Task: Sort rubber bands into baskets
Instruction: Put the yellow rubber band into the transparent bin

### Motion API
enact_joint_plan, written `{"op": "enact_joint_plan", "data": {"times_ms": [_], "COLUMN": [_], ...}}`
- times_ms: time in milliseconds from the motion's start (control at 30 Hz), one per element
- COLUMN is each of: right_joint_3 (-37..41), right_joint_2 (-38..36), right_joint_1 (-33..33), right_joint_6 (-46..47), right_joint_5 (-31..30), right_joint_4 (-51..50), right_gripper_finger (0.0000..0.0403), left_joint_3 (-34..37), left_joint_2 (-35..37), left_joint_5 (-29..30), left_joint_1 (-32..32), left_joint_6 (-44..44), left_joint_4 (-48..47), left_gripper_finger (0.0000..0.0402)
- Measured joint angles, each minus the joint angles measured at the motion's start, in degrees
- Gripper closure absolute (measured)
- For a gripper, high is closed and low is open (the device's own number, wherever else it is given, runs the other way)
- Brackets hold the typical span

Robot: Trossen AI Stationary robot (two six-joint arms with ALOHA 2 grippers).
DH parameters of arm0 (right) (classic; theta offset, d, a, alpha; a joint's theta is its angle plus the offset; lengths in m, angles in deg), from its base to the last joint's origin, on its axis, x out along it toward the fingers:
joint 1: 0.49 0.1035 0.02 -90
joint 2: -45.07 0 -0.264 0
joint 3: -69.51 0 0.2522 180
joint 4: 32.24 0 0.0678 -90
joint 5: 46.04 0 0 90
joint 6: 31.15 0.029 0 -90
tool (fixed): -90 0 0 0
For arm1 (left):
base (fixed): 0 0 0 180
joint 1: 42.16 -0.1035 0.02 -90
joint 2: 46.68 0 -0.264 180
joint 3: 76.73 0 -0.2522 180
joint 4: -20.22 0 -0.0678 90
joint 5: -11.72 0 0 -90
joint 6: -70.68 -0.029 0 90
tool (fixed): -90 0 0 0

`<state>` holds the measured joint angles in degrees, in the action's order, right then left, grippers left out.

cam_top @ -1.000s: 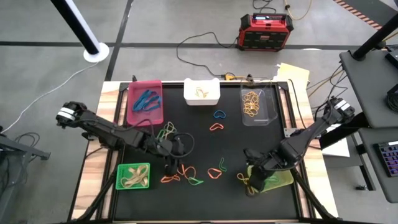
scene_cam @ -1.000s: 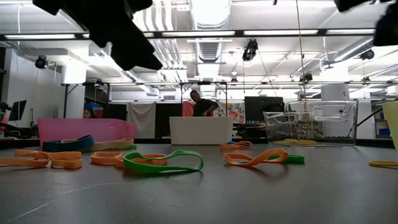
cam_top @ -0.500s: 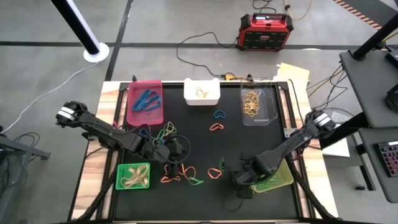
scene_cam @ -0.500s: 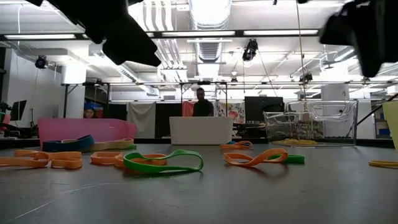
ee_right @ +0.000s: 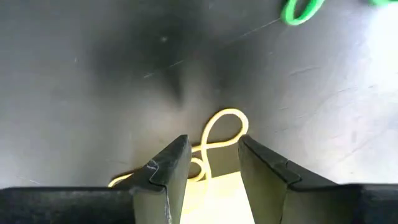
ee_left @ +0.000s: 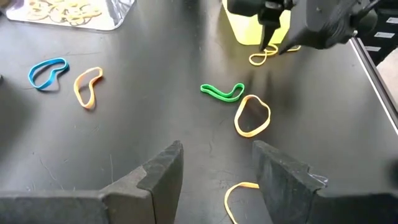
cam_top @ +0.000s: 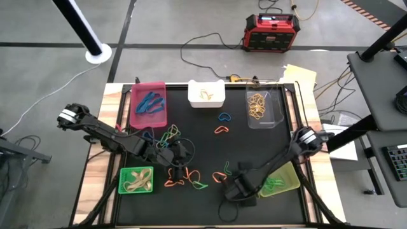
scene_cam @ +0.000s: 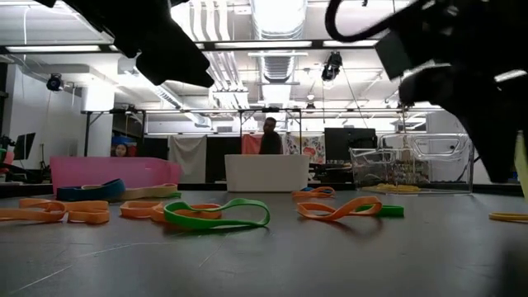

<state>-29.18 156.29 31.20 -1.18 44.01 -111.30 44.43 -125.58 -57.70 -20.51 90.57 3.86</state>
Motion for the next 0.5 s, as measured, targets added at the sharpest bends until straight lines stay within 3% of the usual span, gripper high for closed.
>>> {"op": "enact_joint_plan", "data": {"times_ms": [500], "right_joint_3": [0.2], "right_joint_2": [4.2], "right_joint_1": [-2.7], "right_joint_6": [1.2], "right_joint_5": [1.8], "right_joint_4": [-0.1], "right_gripper_finger": [0.0273], "left_joint_3": [0.1], "left_joint_2": [0.0], "left_joint_5": [0.0], "left_joint_1": [0.0], "left_joint_6": [-0.1], "left_joint_4": [0.0], "left_gripper_finger": [0.0226]}}
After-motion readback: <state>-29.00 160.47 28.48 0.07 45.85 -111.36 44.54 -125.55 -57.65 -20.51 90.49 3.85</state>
